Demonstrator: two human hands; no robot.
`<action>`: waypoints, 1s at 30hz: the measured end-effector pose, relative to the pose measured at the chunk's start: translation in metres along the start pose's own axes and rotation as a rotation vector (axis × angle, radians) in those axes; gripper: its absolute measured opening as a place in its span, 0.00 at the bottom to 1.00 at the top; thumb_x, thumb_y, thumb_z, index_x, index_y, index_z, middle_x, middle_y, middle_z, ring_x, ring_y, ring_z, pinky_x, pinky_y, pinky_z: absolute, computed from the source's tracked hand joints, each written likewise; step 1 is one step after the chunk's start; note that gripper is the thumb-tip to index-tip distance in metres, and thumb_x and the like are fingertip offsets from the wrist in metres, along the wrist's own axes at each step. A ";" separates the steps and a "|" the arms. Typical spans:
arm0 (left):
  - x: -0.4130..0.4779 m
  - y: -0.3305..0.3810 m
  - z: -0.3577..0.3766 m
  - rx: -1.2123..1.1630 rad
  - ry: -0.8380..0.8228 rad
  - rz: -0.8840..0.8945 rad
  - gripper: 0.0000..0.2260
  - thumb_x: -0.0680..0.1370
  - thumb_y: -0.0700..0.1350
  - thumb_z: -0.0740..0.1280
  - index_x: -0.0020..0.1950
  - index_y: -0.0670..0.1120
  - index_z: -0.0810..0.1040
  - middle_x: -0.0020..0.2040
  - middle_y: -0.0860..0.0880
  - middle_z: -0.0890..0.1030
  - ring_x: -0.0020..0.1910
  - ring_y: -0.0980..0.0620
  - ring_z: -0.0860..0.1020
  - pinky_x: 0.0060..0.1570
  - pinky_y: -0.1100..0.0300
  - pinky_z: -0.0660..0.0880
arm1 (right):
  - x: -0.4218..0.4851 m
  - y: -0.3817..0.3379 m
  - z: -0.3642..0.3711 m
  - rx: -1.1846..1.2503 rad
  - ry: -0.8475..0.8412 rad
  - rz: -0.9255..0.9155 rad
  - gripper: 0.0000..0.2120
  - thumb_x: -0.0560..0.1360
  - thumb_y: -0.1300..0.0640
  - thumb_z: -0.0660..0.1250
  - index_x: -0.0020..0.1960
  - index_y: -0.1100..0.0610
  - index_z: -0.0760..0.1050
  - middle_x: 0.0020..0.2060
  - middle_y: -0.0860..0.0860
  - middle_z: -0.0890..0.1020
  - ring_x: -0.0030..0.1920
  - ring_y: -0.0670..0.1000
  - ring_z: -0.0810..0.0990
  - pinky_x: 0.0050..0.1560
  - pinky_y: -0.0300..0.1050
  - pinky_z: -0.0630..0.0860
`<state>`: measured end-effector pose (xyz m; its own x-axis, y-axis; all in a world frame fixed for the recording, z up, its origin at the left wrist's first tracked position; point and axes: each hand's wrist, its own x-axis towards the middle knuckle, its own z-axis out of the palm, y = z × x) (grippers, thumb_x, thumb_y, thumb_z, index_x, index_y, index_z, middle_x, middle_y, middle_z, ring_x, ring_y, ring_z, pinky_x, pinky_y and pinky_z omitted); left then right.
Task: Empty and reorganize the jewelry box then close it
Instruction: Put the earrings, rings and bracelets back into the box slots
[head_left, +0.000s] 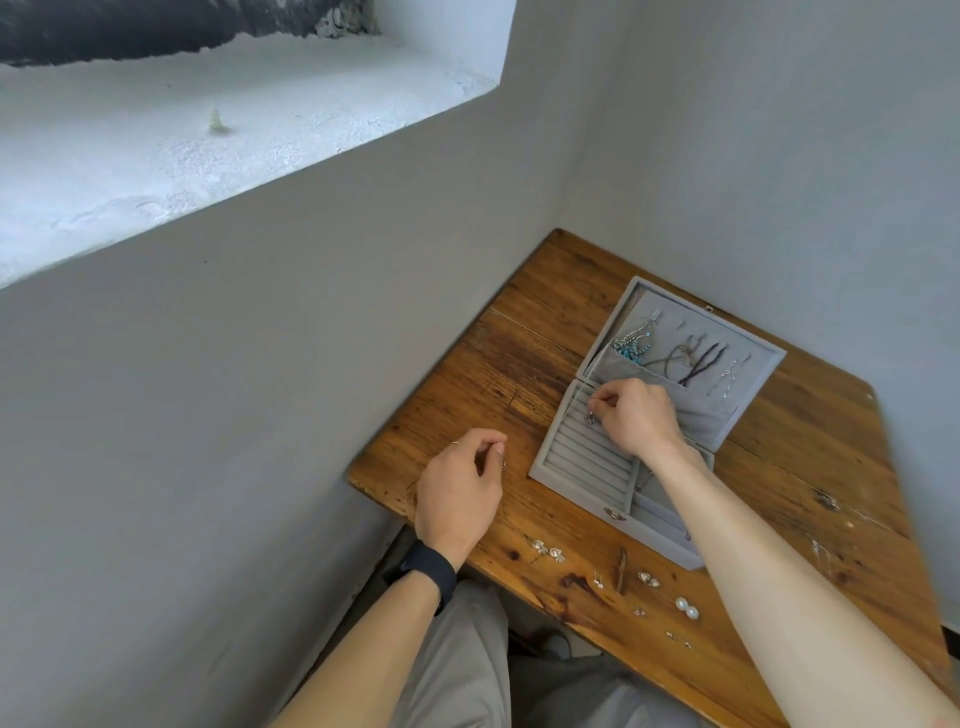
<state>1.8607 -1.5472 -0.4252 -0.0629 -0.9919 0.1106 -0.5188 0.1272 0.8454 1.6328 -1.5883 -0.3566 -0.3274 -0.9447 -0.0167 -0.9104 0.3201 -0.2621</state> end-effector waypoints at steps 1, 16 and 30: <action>0.000 0.000 0.000 0.003 0.000 0.000 0.06 0.81 0.51 0.65 0.55 0.60 0.80 0.47 0.62 0.81 0.42 0.64 0.77 0.36 0.73 0.68 | 0.001 -0.001 0.000 0.003 0.003 0.005 0.07 0.79 0.51 0.68 0.50 0.51 0.84 0.46 0.52 0.86 0.51 0.56 0.82 0.53 0.48 0.78; -0.001 -0.002 0.002 -0.014 0.003 0.004 0.06 0.81 0.51 0.65 0.55 0.61 0.79 0.47 0.63 0.80 0.43 0.64 0.77 0.39 0.72 0.68 | -0.006 -0.001 0.006 0.060 0.100 0.022 0.10 0.80 0.50 0.67 0.52 0.52 0.85 0.42 0.54 0.86 0.48 0.57 0.82 0.49 0.46 0.77; 0.011 0.020 0.000 -0.228 -0.133 0.088 0.09 0.79 0.47 0.69 0.51 0.63 0.81 0.48 0.68 0.82 0.51 0.67 0.78 0.51 0.69 0.76 | -0.106 0.114 -0.009 0.291 0.364 0.282 0.07 0.79 0.51 0.65 0.48 0.47 0.82 0.46 0.48 0.85 0.50 0.55 0.82 0.46 0.42 0.71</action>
<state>1.8496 -1.5556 -0.4066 -0.2183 -0.9670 0.1317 -0.3017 0.1952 0.9332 1.5619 -1.4509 -0.3760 -0.6623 -0.7230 0.1966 -0.6839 0.4761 -0.5529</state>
